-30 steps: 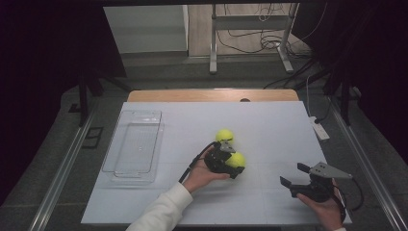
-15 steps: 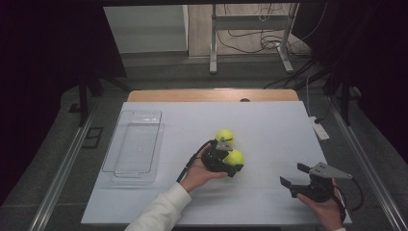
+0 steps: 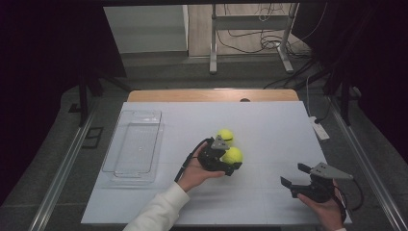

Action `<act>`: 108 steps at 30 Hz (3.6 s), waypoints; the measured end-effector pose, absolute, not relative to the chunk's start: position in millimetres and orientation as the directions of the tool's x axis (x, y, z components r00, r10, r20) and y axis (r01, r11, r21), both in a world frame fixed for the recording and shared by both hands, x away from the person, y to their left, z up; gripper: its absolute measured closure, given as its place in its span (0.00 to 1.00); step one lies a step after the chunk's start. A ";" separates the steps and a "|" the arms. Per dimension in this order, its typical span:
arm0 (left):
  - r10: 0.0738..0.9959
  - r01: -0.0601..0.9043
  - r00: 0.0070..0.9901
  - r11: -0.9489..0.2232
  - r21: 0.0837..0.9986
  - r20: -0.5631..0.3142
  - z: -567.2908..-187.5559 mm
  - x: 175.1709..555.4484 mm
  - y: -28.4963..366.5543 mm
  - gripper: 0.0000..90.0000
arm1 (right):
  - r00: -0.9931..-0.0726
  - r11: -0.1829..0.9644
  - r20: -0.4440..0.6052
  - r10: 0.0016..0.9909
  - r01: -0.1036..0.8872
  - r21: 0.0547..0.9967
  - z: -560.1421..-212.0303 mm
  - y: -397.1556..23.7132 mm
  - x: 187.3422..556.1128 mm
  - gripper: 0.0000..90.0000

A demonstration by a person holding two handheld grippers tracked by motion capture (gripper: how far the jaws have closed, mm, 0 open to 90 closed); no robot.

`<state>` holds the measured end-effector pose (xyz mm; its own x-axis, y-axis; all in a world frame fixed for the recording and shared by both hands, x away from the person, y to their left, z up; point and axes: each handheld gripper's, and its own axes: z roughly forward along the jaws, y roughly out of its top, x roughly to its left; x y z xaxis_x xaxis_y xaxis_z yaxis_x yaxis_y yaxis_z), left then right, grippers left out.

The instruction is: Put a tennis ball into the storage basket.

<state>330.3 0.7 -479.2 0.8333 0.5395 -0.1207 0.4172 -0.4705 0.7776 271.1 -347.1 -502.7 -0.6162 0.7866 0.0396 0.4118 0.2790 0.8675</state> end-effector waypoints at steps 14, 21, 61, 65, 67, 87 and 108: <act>0.542 0.400 0.832 -0.443 0.802 -0.115 -467.3 328.0 8.8 0.30 | -0.615 0.279 0.039 0.787 0.412 0.867 -502.8 -347.1 270.7 0.12; 0.545 0.392 0.831 -0.428 0.814 -0.114 -461.6 326.5 12.6 0.30 | -0.617 0.282 0.034 0.786 0.408 0.868 -502.3 -346.5 270.0 0.13; 0.580 0.366 0.807 -0.346 0.864 -0.109 -432.5 322.9 38.7 0.30 | -0.614 0.282 0.033 0.789 0.409 0.868 -501.9 -346.4 269.0 0.13; 0.588 0.367 0.801 -0.333 0.869 -0.113 -430.0 323.1 42.1 0.30 | -0.613 0.281 0.034 0.789 0.410 0.868 -502.0 -346.7 269.0 0.13; 0.591 0.366 0.798 -0.327 0.871 -0.114 -428.7 323.4 44.2 0.30 | -0.612 0.279 0.035 0.790 0.410 0.869 -502.0 -346.7 268.9 0.13; 0.623 0.355 0.775 -0.281 0.891 -0.112 -416.9 323.9 61.0 0.30 | -0.610 0.279 0.033 0.792 0.408 0.869 -501.5 -347.3 268.6 0.13; 0.656 0.344 0.747 -0.244 0.907 -0.107 -406.7 324.5 79.6 0.30 | -0.609 0.279 0.031 0.792 0.407 0.870 -501.5 -347.2 268.4 0.13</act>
<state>324.5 79.6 -406.7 0.7473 0.6559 -0.1069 0.3438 -0.2439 0.9068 268.4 -347.2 -501.5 -0.6095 0.7922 0.0313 0.4072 0.2789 0.8697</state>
